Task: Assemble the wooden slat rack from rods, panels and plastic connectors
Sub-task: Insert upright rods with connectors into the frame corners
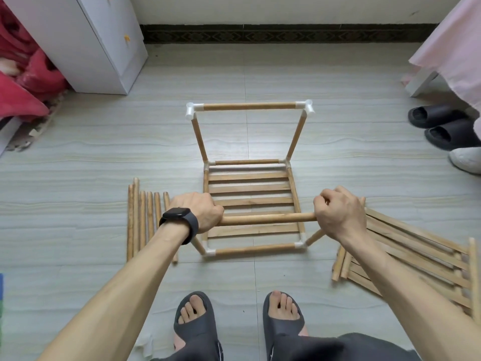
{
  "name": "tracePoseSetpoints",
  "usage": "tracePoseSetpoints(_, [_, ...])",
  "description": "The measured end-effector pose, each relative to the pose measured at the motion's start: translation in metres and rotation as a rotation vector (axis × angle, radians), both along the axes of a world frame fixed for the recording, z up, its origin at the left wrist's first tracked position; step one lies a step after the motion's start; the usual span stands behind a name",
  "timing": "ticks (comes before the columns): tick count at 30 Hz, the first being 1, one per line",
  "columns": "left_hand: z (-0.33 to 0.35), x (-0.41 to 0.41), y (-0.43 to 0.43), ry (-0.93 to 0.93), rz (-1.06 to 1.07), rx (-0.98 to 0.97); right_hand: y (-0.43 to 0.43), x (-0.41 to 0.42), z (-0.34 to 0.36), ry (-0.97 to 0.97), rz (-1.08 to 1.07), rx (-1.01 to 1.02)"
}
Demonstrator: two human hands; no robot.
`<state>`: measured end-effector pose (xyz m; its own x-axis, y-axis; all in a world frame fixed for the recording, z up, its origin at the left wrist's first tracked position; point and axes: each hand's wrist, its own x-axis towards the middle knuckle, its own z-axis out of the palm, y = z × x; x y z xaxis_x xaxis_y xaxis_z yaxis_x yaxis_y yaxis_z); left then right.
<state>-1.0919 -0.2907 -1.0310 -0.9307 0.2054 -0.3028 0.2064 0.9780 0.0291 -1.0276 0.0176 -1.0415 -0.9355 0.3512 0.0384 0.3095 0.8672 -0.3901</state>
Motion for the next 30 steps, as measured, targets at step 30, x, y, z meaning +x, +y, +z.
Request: tracePoseSetpoints(30, [0.009, -0.004, -0.003, -0.144, 0.016, 0.066, -0.011, 0.019, -0.001, -0.086, -0.069, -0.008])
